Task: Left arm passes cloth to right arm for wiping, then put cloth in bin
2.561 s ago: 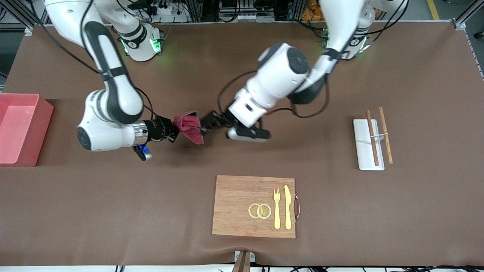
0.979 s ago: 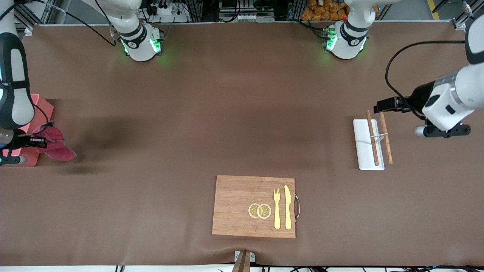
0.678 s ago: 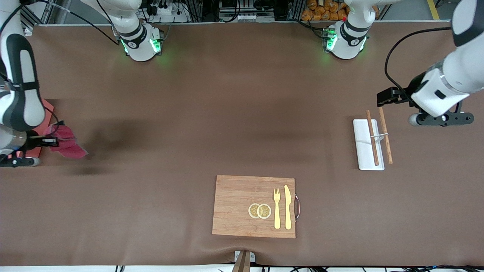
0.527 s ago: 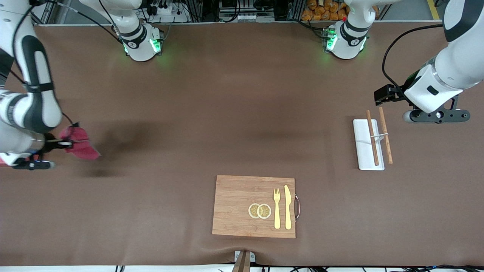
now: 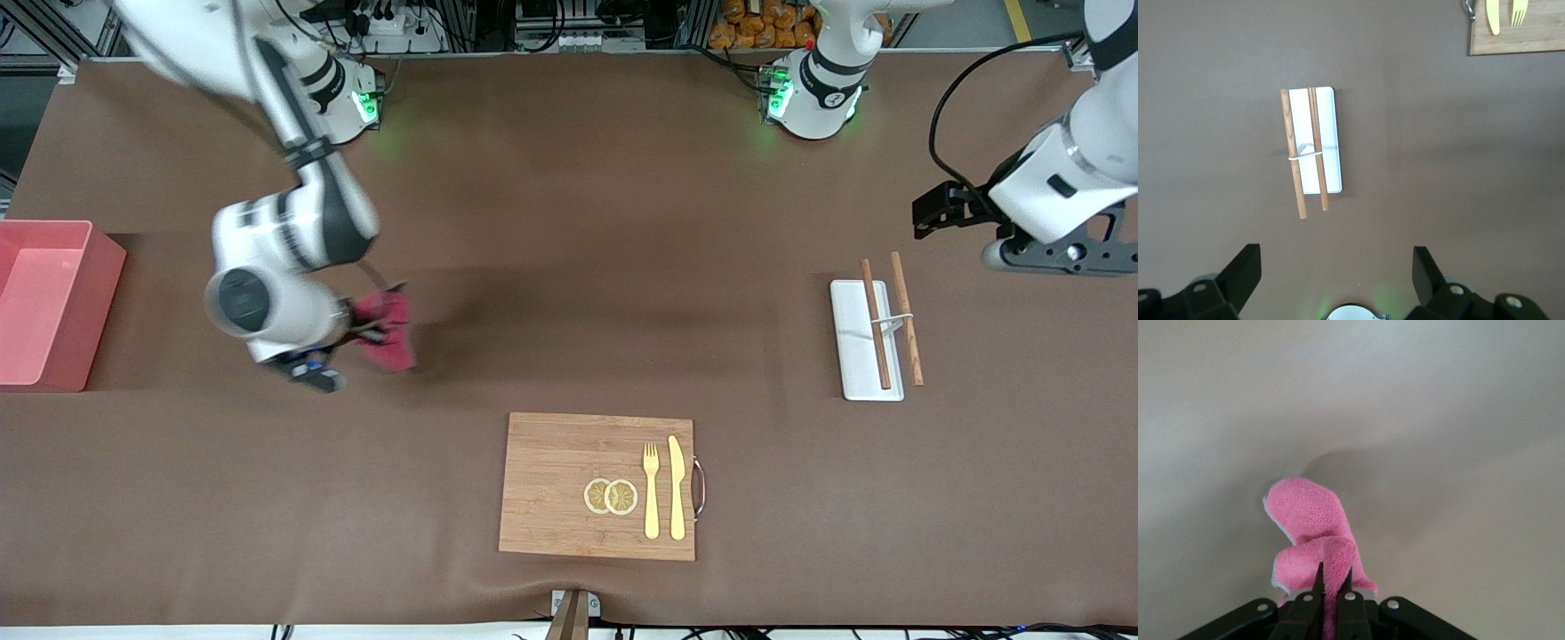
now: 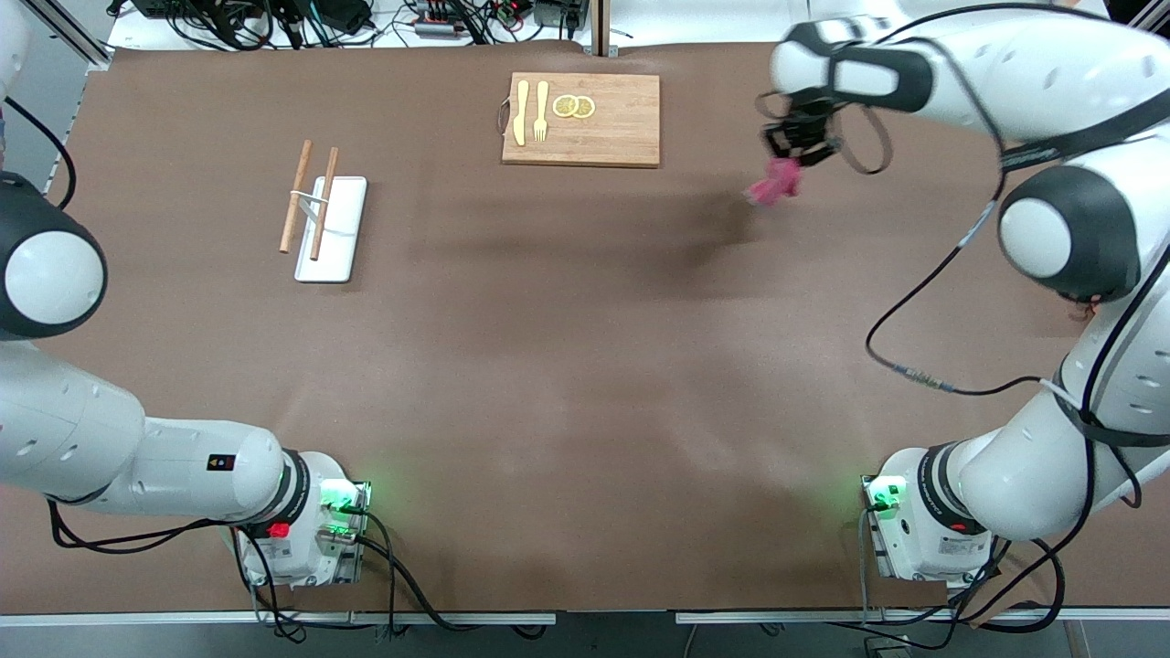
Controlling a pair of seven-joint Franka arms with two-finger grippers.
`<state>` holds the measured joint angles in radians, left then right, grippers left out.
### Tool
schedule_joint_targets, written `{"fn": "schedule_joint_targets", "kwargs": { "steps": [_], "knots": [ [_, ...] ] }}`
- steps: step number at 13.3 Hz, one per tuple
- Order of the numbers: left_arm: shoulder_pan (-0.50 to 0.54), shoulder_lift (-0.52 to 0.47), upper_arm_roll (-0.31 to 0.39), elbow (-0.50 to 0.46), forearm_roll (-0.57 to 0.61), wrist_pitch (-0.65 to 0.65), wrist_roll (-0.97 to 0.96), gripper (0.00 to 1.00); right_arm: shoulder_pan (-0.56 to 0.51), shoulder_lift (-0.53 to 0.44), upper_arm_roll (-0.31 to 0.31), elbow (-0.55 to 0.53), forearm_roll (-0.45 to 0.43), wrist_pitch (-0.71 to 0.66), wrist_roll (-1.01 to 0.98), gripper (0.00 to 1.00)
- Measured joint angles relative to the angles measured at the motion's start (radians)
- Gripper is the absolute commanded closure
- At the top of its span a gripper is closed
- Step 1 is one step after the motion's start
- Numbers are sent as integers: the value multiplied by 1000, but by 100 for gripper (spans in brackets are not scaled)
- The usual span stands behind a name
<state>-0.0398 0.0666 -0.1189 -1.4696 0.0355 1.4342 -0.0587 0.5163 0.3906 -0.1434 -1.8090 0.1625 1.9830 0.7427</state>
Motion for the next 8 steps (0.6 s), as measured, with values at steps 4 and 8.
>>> {"fn": "schedule_joint_targets", "kwargs": {
  "steps": [4,8],
  "knots": [
    [-9,-57,2,0,0,0,0,0,40,-1,-19,11,65,-4,62,100],
    [-18,-81,6,0,-1,10,0,0,-4,-20,-65,17,64,-49,-99,100]
  ]
}}
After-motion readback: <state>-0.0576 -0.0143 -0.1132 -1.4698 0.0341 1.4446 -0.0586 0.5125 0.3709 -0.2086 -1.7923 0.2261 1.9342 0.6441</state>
